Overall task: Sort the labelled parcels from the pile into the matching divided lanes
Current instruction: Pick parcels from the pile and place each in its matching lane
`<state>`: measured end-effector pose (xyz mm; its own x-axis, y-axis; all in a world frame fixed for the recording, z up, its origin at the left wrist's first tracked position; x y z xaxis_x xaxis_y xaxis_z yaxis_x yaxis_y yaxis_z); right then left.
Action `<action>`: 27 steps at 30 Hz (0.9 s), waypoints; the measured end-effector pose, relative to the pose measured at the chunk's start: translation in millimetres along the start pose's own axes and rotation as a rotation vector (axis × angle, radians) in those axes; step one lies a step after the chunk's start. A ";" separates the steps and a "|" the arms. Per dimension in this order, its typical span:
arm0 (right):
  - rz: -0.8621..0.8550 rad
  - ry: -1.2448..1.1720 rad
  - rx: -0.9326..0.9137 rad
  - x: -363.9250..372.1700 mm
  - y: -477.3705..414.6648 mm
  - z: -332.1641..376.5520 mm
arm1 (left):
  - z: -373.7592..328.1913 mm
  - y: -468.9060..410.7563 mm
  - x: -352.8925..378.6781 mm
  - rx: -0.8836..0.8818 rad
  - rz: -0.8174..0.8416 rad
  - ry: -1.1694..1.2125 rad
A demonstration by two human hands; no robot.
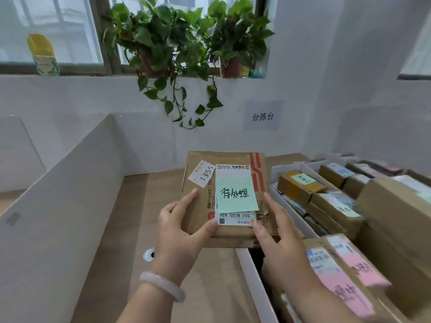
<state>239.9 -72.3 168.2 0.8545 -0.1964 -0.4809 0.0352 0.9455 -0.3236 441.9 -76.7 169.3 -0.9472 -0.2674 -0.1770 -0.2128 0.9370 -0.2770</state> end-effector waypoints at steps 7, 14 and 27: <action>-0.110 -0.070 0.022 -121.4 64.9 -18.3 | -75.7 81.8 88.6 0.122 0.045 0.000; -0.259 0.033 0.126 -293.1 141.5 -71.4 | -140.4 178.6 236.6 0.146 0.199 0.087; -0.628 0.126 0.371 -556.6 299.7 -179.9 | -213.4 338.2 516.5 0.174 0.671 0.201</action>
<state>-318.4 273.7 192.3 0.5507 -0.7364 -0.3931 0.6897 0.6666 -0.2827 -170.5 150.0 185.7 -0.8897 0.4154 -0.1895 0.4559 0.8309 -0.3191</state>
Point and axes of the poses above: each hand's wrist, its own y-axis away from the middle knuckle, its own x-axis out of the palm, z = x × y, the point moved 1 cm from there along -y, towards the middle knuckle, and after that the axes turned 6 degrees about y, right-handed, at the moved point
